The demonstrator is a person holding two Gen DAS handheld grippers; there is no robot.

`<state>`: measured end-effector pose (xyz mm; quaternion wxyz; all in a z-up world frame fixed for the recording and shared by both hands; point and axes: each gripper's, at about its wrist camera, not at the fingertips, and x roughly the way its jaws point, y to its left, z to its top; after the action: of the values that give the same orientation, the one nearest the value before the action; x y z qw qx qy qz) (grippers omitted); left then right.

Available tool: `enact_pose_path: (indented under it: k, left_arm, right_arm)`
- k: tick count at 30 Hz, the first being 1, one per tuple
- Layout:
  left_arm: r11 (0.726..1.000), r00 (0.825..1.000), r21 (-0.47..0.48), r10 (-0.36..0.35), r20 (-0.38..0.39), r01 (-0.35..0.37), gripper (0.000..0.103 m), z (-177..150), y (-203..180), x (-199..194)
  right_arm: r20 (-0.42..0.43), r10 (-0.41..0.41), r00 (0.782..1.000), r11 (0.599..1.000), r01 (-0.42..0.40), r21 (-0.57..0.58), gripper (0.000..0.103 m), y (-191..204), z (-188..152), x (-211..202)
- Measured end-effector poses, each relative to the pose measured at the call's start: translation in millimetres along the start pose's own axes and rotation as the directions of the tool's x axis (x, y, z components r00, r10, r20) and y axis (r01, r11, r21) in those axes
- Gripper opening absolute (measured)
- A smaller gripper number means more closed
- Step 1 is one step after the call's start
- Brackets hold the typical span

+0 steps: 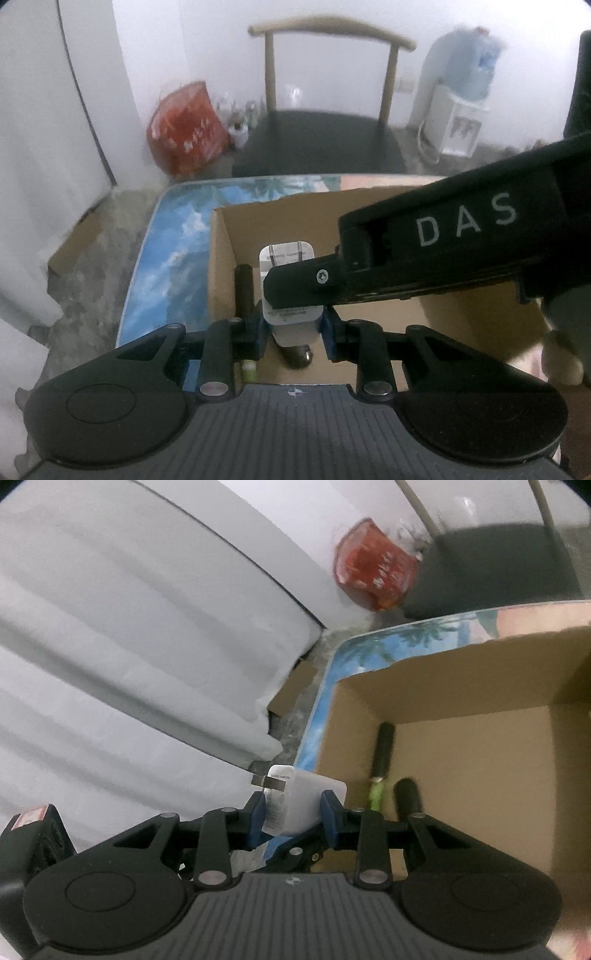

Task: Organize rigid objects
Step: 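Carry the white charger over and down into the cardboard box, then open the right gripper to release the charger inside the box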

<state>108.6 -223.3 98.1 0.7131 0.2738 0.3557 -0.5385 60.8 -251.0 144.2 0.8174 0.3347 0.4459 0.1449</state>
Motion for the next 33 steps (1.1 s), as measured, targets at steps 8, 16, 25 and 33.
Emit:
enact_pose_path:
  k: [8, 16, 25, 33]
  left_arm:
    - [0.999, 0.987, -0.022, 0.026, -0.157, -0.030, 0.028, 23.4, -1.9, 61.3]
    - [0.996, 0.964, -0.054, 0.050, -0.261, -0.066, 0.028, 25.5, 1.7, 91.3]
    - [0.994, 0.946, -0.084, 0.040, -0.322, -0.070, 0.028, 25.2, 1.5, 113.8]
    - [0.993, 0.944, -0.094, 0.032, -0.329, -0.066, 0.031, 27.1, -0.5, 120.1]
  right_arm:
    - [-0.097, 0.005, 0.995, 0.994, 0.006, 0.110, 0.036, -61.2, 43.5, 56.7]
    - [-0.172, 0.019, 0.985, 0.985, 0.011, 0.171, 0.036, -97.5, 54.6, 97.8]
    - [-0.205, 0.008, 0.979, 0.981, 0.033, 0.191, 0.036, -120.1, 61.0, 118.7]
    - [-0.215, -0.015, 0.976, 0.981, 0.056, 0.184, 0.036, -129.1, 63.6, 126.0]
